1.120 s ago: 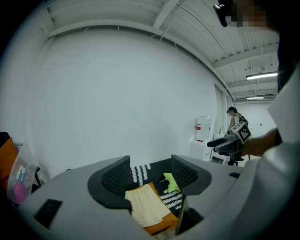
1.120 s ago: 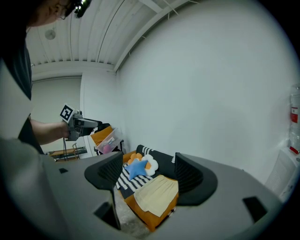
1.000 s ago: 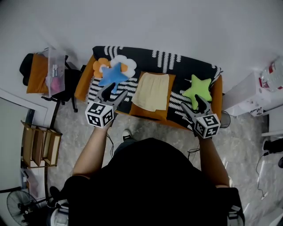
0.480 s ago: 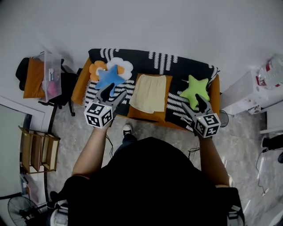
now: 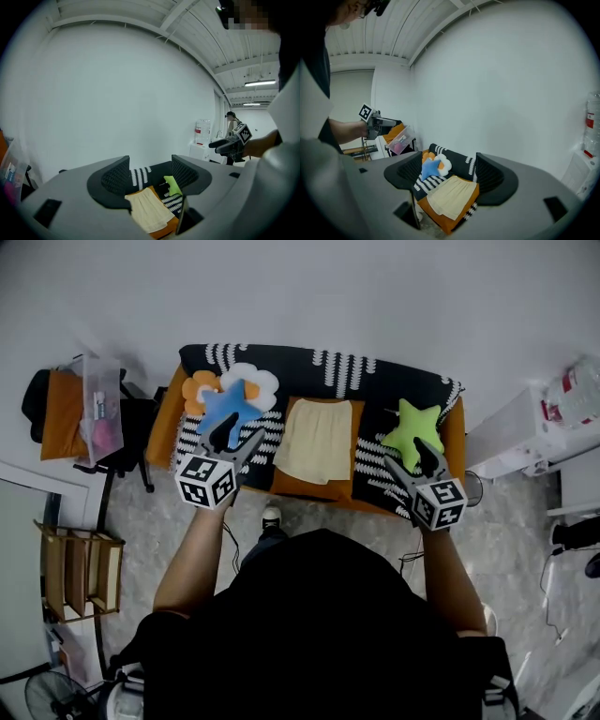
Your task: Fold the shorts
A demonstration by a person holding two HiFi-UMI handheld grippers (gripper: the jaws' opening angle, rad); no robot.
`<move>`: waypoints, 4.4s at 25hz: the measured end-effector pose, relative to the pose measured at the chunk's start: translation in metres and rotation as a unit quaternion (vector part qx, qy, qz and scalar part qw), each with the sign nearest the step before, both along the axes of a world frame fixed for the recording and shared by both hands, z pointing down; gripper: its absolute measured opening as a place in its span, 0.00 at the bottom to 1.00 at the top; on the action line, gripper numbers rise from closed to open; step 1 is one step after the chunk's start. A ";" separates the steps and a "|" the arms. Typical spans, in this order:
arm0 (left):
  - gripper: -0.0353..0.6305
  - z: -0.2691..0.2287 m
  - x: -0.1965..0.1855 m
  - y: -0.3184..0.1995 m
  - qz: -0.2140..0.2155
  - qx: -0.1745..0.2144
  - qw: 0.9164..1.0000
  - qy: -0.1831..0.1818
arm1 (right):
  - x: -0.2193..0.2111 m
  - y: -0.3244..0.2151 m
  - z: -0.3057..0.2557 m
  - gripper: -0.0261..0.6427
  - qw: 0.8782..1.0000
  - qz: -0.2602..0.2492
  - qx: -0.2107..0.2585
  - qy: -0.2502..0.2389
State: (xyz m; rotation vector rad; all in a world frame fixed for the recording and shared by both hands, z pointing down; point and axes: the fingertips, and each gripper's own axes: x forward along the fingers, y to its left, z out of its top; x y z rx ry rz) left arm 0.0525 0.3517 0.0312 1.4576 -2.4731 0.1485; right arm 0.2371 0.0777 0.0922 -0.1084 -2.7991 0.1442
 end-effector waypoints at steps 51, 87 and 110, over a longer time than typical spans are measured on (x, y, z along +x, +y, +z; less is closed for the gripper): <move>0.50 0.047 -0.280 -0.010 0.215 -0.018 0.975 0.060 | -0.163 0.082 0.039 0.61 0.970 0.232 -0.016 0.072; 0.51 0.153 -0.255 -0.228 0.333 -0.140 0.931 0.056 | -0.087 -0.035 0.270 0.61 0.918 0.294 -0.171 0.206; 0.52 0.363 -0.176 -0.380 0.555 -0.355 0.752 0.001 | -0.066 -0.037 0.423 0.59 0.879 0.281 -0.284 0.259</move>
